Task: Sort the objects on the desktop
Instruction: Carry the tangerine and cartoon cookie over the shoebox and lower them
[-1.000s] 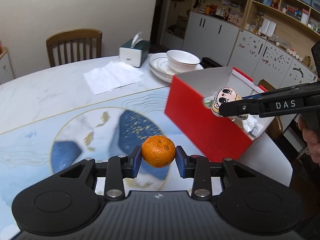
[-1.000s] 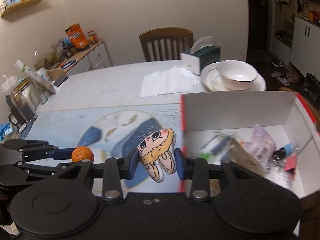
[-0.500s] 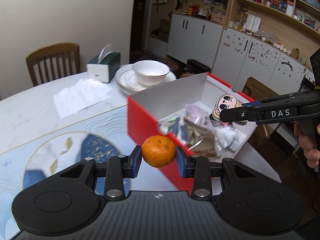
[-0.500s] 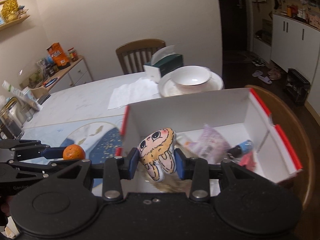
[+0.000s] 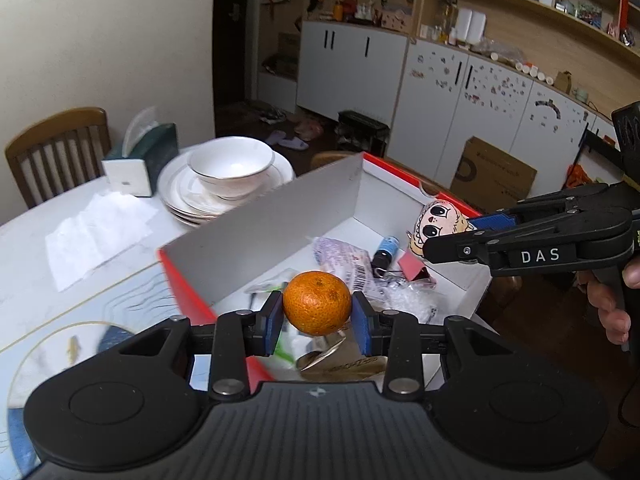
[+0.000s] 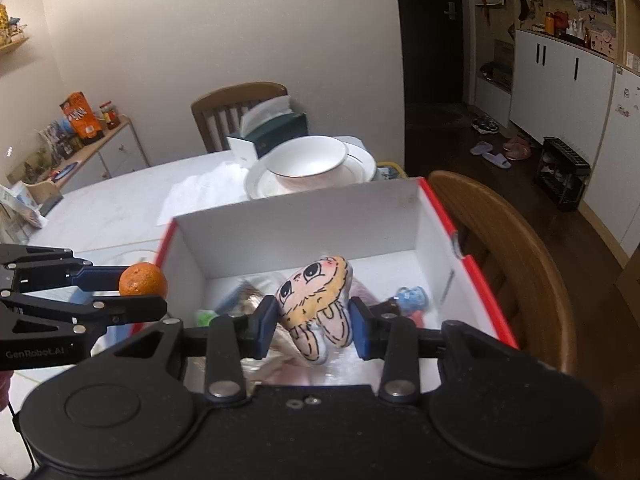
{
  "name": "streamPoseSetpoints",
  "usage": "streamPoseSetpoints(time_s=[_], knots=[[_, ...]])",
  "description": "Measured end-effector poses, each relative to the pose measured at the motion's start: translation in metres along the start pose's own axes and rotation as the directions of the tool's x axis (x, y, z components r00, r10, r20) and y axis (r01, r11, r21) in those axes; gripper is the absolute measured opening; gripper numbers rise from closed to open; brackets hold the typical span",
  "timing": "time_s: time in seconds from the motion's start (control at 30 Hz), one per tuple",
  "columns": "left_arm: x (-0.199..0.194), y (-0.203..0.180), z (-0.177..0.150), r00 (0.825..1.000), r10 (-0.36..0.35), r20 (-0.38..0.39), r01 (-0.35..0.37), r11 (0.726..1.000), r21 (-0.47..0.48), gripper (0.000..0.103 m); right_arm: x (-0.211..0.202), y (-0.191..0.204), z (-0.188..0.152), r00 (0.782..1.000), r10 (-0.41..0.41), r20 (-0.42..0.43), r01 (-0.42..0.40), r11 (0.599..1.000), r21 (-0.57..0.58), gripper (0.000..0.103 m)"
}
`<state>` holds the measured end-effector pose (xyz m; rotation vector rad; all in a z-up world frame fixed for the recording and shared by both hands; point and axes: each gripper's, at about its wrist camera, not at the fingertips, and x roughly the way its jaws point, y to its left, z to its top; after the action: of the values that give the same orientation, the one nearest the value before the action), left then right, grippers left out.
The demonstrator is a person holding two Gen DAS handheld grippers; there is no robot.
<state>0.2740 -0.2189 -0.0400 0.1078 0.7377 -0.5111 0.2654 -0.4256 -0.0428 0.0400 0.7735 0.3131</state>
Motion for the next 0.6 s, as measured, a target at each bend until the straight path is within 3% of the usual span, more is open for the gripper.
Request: streamPoseSetpoints(time_s=[0.23, 0.6], knots=[[0.030, -0.007, 0.008, 0.999, 0.002, -0.050, 0.000, 0.999, 0.032, 0.035, 0.020, -0.016, -0.003, 0.998, -0.010, -0.057, 0.010, 1.000, 0.012, 0.037], [0.065, 0.002, 0.013, 0.989, 0.036, -0.142, -0.032, 0.999, 0.033, 0.035, 0.049, -0.010, -0.014, 0.987, 0.010, -0.161, -0.019, 0.998, -0.053, 0.037]])
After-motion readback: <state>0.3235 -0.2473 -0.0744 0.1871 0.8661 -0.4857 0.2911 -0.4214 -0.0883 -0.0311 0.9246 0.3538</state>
